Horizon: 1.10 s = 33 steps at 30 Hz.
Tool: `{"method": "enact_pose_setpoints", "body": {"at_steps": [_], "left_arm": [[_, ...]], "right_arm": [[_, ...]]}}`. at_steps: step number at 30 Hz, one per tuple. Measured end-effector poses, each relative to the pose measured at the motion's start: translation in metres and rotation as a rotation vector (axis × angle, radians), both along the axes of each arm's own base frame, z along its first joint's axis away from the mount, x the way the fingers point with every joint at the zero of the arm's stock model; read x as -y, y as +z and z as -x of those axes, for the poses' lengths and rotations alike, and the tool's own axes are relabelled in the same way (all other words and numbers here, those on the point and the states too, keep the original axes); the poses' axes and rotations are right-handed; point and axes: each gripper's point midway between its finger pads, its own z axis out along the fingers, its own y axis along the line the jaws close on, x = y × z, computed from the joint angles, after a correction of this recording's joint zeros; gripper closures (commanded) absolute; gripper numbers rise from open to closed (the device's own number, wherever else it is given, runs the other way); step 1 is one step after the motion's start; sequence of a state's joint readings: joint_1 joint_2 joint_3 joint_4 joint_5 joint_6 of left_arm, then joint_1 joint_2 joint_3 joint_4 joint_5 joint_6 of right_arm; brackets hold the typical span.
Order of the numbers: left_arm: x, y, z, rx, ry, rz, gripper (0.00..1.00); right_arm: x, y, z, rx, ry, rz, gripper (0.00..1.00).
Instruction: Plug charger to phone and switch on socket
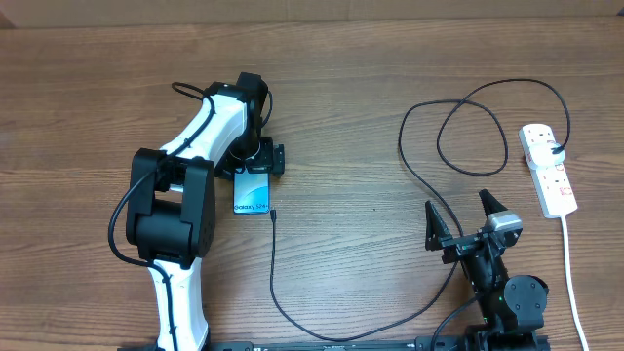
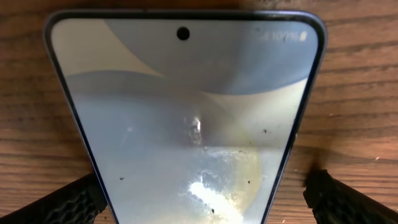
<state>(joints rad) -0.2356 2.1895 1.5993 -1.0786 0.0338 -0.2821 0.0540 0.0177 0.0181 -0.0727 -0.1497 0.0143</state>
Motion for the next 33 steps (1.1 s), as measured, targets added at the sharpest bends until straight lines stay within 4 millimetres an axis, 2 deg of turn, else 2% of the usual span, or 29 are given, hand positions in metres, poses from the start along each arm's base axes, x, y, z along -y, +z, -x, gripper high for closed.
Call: {"method": "enact_pose_setpoints", "body": {"at_steps": [11, 24, 33], "left_arm": [[0.001, 0.000, -0.017, 0.072, 0.001, -0.004, 0.00], [0.001, 0.000, -0.020, 0.087, 0.001, -0.006, 0.00], [0.002, 0.001, -0.037, 0.159, 0.001, -0.007, 0.00]], "right_arm": [[0.000, 0.000, 0.000, 0.000, 0.000, 0.000, 0.00], [0.000, 0.000, 0.000, 0.000, 0.000, 0.000, 0.00], [0.000, 0.000, 0.000, 0.000, 0.000, 0.000, 0.00]]}}
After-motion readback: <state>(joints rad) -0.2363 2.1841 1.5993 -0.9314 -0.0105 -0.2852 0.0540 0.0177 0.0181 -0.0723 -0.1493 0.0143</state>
